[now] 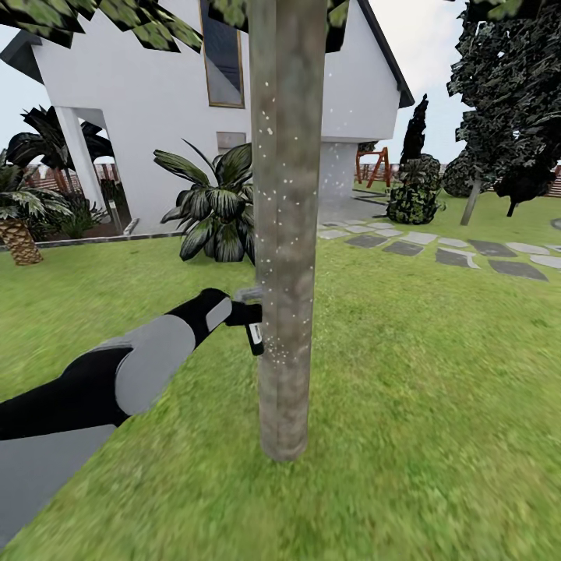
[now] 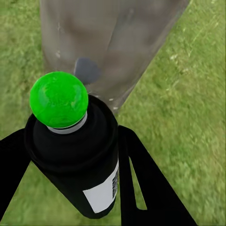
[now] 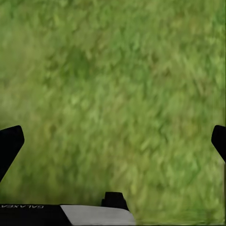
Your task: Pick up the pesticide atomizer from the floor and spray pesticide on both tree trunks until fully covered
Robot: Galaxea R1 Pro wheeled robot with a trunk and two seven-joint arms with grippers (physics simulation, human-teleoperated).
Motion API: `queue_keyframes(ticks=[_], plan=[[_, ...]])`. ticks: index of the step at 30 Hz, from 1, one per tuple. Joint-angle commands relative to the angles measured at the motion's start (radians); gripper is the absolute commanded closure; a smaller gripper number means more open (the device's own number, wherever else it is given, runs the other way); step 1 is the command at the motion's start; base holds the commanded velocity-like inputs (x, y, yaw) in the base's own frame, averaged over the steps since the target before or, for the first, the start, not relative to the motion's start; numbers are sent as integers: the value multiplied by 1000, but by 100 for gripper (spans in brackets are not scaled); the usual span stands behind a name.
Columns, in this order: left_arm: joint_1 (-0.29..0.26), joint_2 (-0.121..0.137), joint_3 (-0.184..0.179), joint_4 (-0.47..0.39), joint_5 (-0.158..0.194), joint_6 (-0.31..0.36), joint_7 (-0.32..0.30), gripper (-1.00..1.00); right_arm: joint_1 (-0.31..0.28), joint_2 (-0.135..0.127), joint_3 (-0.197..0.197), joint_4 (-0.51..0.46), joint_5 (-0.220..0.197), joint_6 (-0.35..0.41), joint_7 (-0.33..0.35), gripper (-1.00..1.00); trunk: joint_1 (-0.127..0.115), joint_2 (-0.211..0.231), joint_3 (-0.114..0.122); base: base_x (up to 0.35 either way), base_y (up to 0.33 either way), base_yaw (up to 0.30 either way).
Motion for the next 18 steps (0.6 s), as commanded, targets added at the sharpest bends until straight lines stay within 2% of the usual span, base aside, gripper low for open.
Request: queue_keyframes(ticks=[1, 3, 4, 12, 15, 18], plan=[[10, 0, 8, -2, -2, 0, -1, 100, -1, 0, 8, 16, 3, -1, -7, -100, 0, -2, -2, 0, 0, 0], [32, 0, 8, -2, -3, -7, -1, 100, -1, 0, 8, 33, 3, -2, -7, -100, 0, -2, -2, 0, 0, 0], [66, 0, 8, -1, -3, -34, -1, 100, -1, 0, 7, 52, 3, -1, -7, -100, 0, -2, -2, 0, 0, 0], [337, 0, 8, -2, -5, -371, -2, 100, -1, -2, 6, 76, 3, 1, -7, -100, 0, -2, -2, 0, 0, 0], [380, 0, 8, -3, -7, -434, -2, 100, 0, -2, 6, 77, 3, 2, -7, -100, 0, -2, -2, 0, 0, 0], [399, 0, 7, -4, -15, -446, -3, 100, 0, -2, 6, 77, 3, 2, -7, -100, 0, -2, -2, 13, 123, 0]])
